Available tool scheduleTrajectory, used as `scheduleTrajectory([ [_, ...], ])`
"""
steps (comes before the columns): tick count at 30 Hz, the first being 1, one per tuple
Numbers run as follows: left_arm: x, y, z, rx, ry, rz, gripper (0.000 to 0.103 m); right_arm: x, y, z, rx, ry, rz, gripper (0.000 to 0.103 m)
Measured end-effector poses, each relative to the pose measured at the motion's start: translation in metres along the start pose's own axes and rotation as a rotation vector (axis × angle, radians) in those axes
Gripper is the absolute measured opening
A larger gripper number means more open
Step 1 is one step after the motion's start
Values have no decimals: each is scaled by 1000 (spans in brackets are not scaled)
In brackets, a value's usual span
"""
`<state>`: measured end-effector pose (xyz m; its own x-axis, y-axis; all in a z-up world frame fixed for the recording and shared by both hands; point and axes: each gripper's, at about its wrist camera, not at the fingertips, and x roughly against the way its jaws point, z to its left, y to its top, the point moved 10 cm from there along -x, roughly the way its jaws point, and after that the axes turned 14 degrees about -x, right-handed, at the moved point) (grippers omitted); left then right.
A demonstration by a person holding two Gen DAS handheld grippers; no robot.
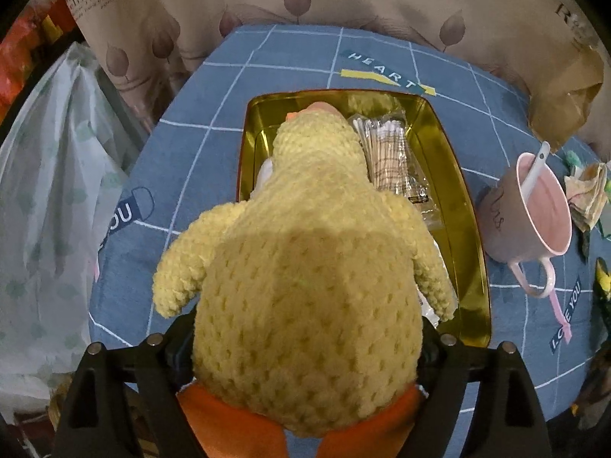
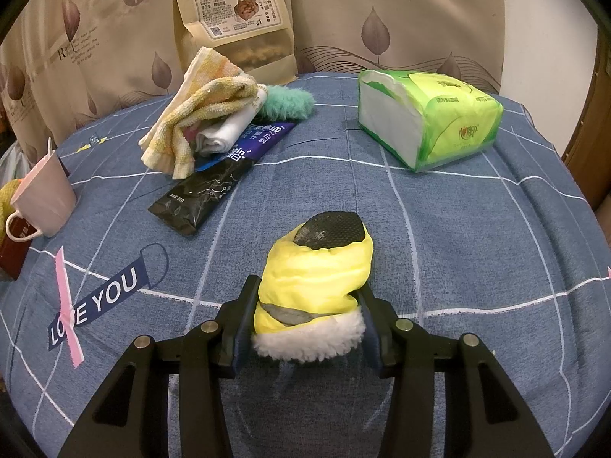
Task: Organize soft objects
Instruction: 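Lift the plush duck, carry it into the gold tray and release it with the left gripper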
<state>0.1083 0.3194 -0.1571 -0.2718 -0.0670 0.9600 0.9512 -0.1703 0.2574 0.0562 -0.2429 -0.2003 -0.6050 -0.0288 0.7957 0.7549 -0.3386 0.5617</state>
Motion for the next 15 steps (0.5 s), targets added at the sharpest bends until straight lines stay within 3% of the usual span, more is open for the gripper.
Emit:
scheduleTrajectory([
  [15, 14, 11, -1, 15, -36, -5, 89, 0, 0, 0, -3, 0, 0, 46],
])
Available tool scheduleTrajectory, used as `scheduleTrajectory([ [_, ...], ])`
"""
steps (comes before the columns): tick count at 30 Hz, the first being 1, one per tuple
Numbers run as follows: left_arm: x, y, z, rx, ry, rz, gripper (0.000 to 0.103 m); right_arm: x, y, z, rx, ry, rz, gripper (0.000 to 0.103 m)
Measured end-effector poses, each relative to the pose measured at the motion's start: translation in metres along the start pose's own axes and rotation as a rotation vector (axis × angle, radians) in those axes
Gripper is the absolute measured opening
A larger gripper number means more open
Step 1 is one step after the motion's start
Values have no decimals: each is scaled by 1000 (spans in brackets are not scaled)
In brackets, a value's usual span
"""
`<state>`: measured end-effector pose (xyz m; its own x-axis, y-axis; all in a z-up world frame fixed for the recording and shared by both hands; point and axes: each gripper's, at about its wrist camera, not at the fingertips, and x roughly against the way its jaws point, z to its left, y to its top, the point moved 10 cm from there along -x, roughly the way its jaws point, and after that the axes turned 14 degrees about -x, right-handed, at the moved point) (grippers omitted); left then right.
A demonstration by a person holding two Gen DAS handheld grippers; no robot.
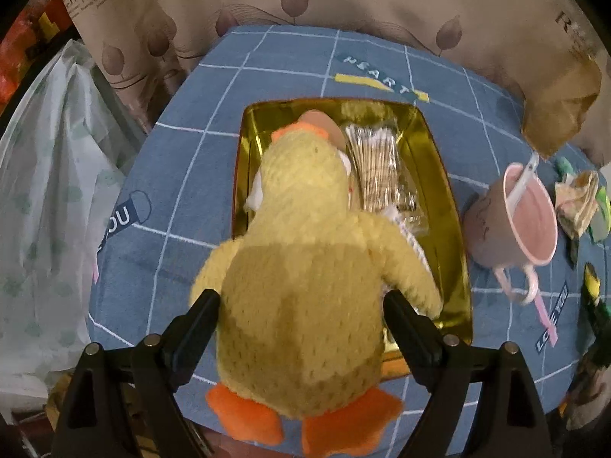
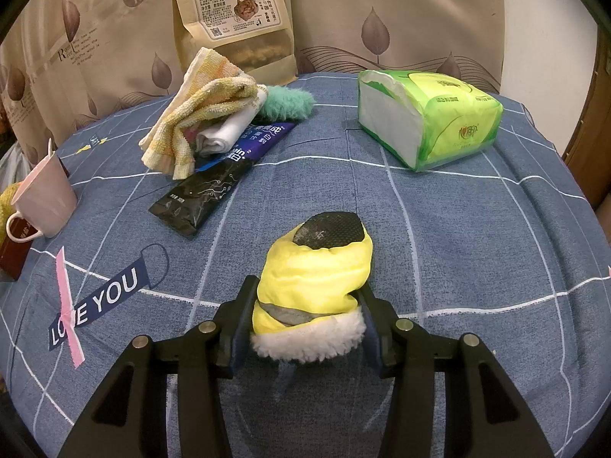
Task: Organize soft objects
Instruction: 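Lift the plush duck, carry it into the gold tray and release it with the left gripper, then carry the small yellow plush into the gold tray and release it with the right gripper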
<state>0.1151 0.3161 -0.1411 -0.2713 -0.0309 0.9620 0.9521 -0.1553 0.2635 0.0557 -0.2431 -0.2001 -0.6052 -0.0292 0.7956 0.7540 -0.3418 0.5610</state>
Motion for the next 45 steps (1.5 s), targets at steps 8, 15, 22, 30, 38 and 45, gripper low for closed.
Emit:
scheduleTrajectory([
  [8, 36, -3, 10, 6, 50, -56, 89, 1, 0, 1, 1, 1, 0, 47],
  [15, 60, -21, -5, 29, 23, -102, 89, 1, 0, 1, -1, -1, 0, 47],
  [22, 39, -31, -40, -8, -42, -97, 89, 1, 0, 1, -14, 8, 3, 48],
  [30, 8, -29, -55, -14, -109, -114, 89, 17, 12, 19, -13, 37, 8, 44],
  [38, 14, -31, -42, 11, -110, -214, 89, 59, 31, 120, 143, 157, -41, 44],
  [45, 19, -38, -30, 49, -151, -289, 89, 88, 23, 242, 311, 330, -32, 44],
])
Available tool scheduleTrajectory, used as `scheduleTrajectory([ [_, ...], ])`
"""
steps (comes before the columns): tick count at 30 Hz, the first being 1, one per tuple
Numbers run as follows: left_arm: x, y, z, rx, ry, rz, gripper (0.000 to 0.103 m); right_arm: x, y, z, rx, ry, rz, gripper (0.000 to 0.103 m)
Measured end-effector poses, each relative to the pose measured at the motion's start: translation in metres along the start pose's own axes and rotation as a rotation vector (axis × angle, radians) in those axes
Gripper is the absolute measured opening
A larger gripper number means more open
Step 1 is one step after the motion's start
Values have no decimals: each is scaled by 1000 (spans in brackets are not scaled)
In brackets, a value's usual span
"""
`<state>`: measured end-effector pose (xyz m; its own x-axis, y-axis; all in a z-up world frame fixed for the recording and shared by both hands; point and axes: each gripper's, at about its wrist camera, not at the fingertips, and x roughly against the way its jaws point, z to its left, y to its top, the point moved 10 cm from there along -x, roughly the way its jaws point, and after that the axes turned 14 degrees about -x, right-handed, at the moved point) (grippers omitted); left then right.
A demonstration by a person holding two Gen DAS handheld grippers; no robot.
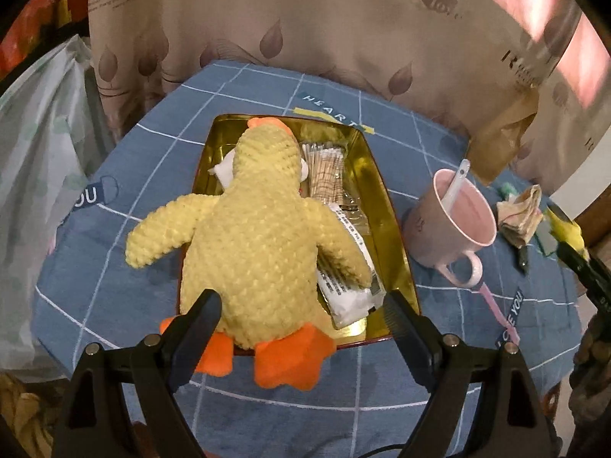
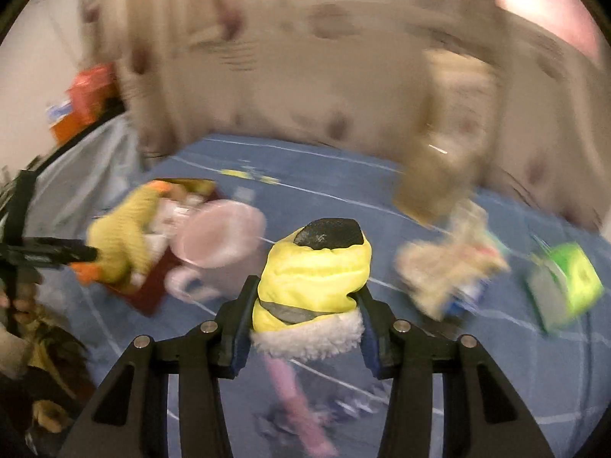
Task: Organize soft objects
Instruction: 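Carry the small yellow plush into the gold tray and release it with the right gripper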
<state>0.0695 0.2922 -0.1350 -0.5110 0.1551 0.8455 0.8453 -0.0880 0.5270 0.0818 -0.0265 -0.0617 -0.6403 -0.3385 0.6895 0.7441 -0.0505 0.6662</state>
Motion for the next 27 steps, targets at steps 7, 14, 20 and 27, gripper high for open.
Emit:
scheduleTrajectory([
  [7, 18, -2, 6, 25, -14, -47, 89, -46, 12, 101, 110, 139, 63, 44],
  [14, 34, -6, 33, 80, 92, -62, 89, -107, 15, 150, 174, 138, 122, 44],
  [20, 40, -14, 55, 122, 158, -51, 89, -149, 15, 175, 216, 110, 158, 44],
  [27, 51, -17, 74, 179, 173, -91, 89, -187, 20, 182, 216, 76, 189, 44],
])
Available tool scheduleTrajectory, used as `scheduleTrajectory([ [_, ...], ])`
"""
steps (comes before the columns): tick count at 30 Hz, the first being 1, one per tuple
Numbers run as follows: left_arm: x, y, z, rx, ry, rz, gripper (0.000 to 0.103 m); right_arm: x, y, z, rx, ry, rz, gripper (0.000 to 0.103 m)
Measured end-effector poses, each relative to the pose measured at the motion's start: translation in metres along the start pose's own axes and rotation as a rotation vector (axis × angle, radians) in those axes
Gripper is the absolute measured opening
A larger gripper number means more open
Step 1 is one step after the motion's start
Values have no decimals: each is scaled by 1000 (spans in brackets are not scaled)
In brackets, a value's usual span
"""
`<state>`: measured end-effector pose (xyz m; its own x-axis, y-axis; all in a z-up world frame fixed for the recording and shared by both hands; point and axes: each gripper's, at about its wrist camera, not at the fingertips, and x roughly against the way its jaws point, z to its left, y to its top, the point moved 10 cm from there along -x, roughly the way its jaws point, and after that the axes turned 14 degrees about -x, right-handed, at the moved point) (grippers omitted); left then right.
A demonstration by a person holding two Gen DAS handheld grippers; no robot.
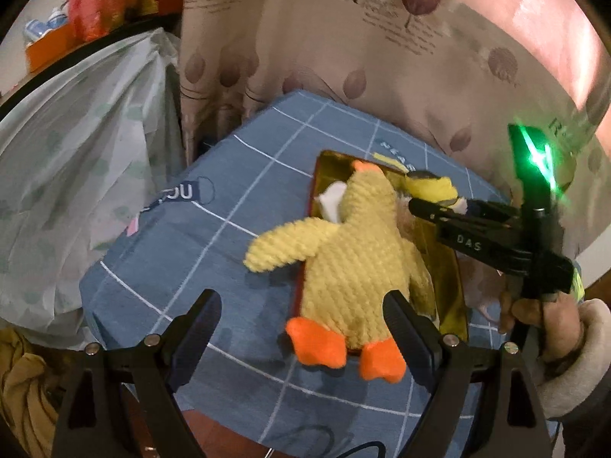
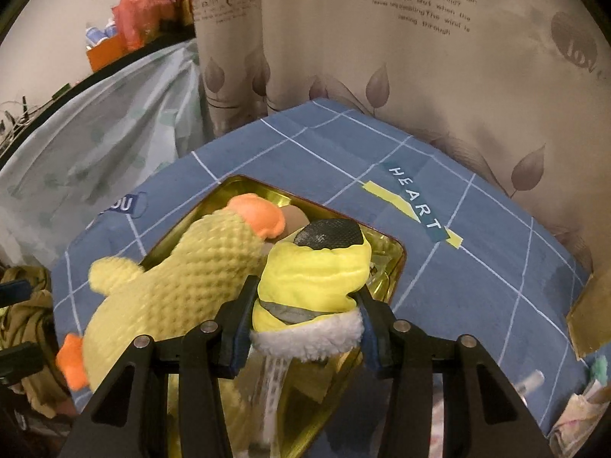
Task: Organize soft objects
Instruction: 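Carry the small yellow plush into the gold tray and release it with the right gripper, then move the right gripper toward the striped towel beside the black tube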
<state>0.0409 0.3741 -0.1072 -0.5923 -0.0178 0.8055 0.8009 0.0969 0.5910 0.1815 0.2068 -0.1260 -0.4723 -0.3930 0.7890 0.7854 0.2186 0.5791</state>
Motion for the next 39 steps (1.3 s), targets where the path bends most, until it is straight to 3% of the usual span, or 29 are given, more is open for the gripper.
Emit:
scheduleTrajectory([
  [9, -7, -3, 15, 44, 13, 21, 89, -24, 5, -3, -17, -13, 25, 47],
  [13, -9, -4, 12, 42, 0, 23, 89, -20, 5, -4, -21, -11, 18, 68],
  [19, 3, 1, 9, 20, 32, -6, 89, 22, 2, -7, -36, 23, -33, 71],
  [24, 3, 2, 2, -6, 54, 7, 89, 78, -22, -24, -76, 25, -78, 73],
  [27, 2, 2, -6, -29, 66, 16, 89, 104, -33, -49, -113, -22, -106, 73],
  [32, 5, 5, -19, -68, 78, 4, 89, 131, -38, -124, -226, -139, -151, 73],
  [39, 3, 8, -47, -108, 63, 15, 89, 135, -56, -230, -422, -260, -149, 73],
])
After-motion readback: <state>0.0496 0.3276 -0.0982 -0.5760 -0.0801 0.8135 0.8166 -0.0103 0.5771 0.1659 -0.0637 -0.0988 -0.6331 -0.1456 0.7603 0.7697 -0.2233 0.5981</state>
